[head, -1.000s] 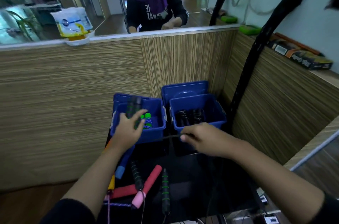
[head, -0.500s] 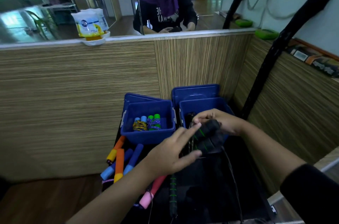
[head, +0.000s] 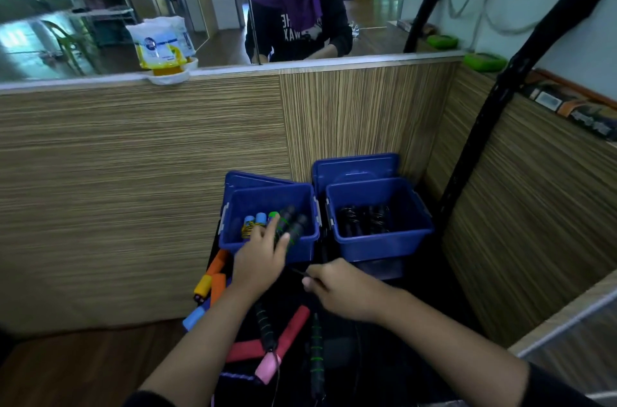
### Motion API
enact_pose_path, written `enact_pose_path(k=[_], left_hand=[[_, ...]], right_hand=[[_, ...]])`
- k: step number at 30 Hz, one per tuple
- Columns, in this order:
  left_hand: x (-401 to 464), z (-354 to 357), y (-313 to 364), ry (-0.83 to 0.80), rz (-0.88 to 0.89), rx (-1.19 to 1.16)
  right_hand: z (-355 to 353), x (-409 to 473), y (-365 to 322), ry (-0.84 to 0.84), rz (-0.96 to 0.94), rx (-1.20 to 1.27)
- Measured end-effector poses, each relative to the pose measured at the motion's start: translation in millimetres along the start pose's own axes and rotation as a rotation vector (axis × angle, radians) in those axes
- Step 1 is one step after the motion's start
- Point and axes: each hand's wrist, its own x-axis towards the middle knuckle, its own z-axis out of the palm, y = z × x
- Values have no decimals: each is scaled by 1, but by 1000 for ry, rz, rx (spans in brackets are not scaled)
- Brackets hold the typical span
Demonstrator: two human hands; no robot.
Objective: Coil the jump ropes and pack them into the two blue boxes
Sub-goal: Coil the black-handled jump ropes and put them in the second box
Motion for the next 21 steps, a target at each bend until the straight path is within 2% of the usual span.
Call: enact_pose_path(k=[4,7,8,12,18,21], left_hand=[[-18,20,2,-63,285,184],[-32,27,9,-63,565,141],[-36,26,14,-93,609,82],[-47,9,32,-204,523,-221],[-54,-16,57,-138,692,-216],[-53,-26,70,-62,656,-423]], right_hand=[[-36,5,3,1,-24,-196],[-49,5,18,-21,-45,-241],[-52,6,23,-17,-68,-204],[-70,7,44,-36,-92,-12],[-84,8,59,-127,-23,479],[-83,0,54,-109,81,858]])
